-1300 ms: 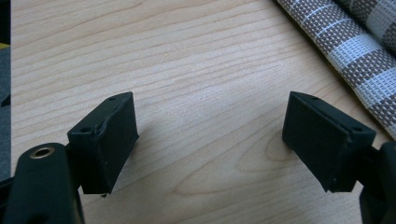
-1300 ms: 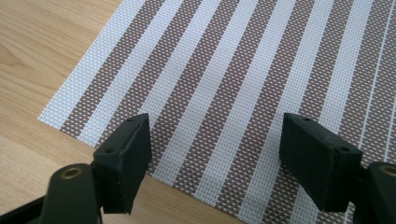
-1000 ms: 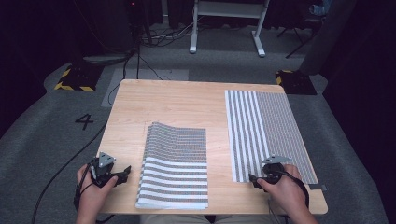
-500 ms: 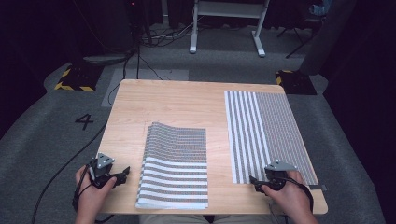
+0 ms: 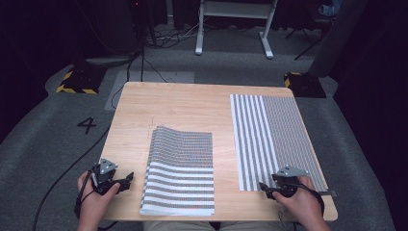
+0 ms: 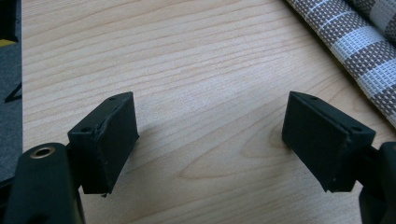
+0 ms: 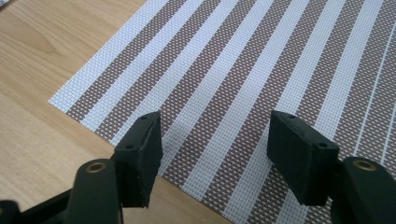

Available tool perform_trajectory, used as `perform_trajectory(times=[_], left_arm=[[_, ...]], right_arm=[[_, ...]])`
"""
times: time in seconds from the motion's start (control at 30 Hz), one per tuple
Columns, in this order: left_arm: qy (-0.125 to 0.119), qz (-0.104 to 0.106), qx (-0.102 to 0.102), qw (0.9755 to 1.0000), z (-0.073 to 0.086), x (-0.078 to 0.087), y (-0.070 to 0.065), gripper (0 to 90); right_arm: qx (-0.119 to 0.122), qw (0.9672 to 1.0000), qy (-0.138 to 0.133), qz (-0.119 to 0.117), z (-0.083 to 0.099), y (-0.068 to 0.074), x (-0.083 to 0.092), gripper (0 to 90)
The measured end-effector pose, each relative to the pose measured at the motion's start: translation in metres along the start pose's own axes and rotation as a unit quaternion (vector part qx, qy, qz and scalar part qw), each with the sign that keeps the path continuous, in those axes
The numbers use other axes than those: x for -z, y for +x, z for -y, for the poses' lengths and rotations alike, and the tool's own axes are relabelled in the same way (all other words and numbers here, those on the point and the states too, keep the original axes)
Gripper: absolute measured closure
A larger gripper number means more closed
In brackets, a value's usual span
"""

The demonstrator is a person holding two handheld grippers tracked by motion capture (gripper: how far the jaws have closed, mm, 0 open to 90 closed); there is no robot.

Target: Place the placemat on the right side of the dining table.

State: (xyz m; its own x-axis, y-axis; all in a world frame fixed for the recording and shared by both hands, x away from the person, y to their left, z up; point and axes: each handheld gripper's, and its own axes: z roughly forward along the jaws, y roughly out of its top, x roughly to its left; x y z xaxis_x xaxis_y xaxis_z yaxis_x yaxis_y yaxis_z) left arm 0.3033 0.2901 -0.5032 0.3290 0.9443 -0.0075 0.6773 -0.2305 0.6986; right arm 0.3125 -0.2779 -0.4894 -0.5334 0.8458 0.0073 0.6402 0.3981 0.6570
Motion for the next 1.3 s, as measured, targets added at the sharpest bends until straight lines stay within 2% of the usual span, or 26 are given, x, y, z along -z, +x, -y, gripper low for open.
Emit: perform_trajectory(times=[0.2, 0.27, 0.3, 0.4, 0.57, 0.63, 0.7, 0.73, 0.9, 1.03, 1.17, 1.3], left_arm=[[0.0, 0.004, 0.003, 1.0, 0.0, 0.0, 0.001, 18.3], [0.0, 0.004, 0.003, 1.0, 0.0, 0.0, 0.001, 18.3], [0.001, 0.004, 0.002, 1.0, 0.0, 0.0, 0.001, 18.3], [0.0, 0.0, 0.001, 1.0, 0.0, 0.0, 0.0, 18.3], [0.003, 0.003, -0.003, 1.0, 0.002, 0.002, -0.001, 18.4], [0.004, 0.003, -0.005, 1.0, 0.003, 0.004, -0.002, 18.7], [0.003, 0.0, -0.004, 1.0, 0.004, 0.006, -0.002, 18.6], [0.001, 0.001, -0.003, 1.0, 0.004, 0.007, -0.002, 18.6], [0.003, 0.002, -0.002, 1.0, 0.006, 0.009, 0.0, 18.6], [0.004, 0.008, -0.001, 1.0, 0.006, 0.007, 0.0, 18.1], [0.004, 0.016, 0.0, 0.9999, 0.007, 0.007, 0.002, 18.1], [0.005, 0.016, 0.0, 0.9999, 0.007, 0.007, 0.002, 18.1]], right_arm=[[0.007, 1.0, 0.001, -0.005, -0.002, -0.004, -0.002, 35.4], [0.003, 1.0, -0.004, -0.007, -0.001, -0.003, -0.002, 30.6], [0.007, 0.9999, -0.007, -0.005, -0.001, -0.003, -0.002, 30.9], [0.02, 0.9993, -0.031, 0.004, -0.003, 0.0, 0.004, 30.1], [0.032, 0.9969, -0.07, -0.013, -0.006, -0.002, 0.021, 28.1], [0.035, 0.9955, -0.086, -0.018, -0.005, -0.006, 0.029, 28.1], [0.047, 0.9937, -0.101, -0.015, -0.003, -0.012, 0.037, 27.7], [0.044, 0.9933, -0.107, -0.011, -0.002, -0.015, 0.041, 27.7], [0.029, 0.9935, -0.11, -0.005, 0.007, -0.031, 0.057, 27.5], [0.011, 0.9928, -0.118, -0.021, 0.016, -0.043, 0.065, 27.4], [0.019, 0.9931, -0.113, -0.024, 0.026, -0.055, 0.068, 27.9], [0.016, 0.993, -0.112, -0.033, 0.036, -0.064, 0.067, 27.9]])
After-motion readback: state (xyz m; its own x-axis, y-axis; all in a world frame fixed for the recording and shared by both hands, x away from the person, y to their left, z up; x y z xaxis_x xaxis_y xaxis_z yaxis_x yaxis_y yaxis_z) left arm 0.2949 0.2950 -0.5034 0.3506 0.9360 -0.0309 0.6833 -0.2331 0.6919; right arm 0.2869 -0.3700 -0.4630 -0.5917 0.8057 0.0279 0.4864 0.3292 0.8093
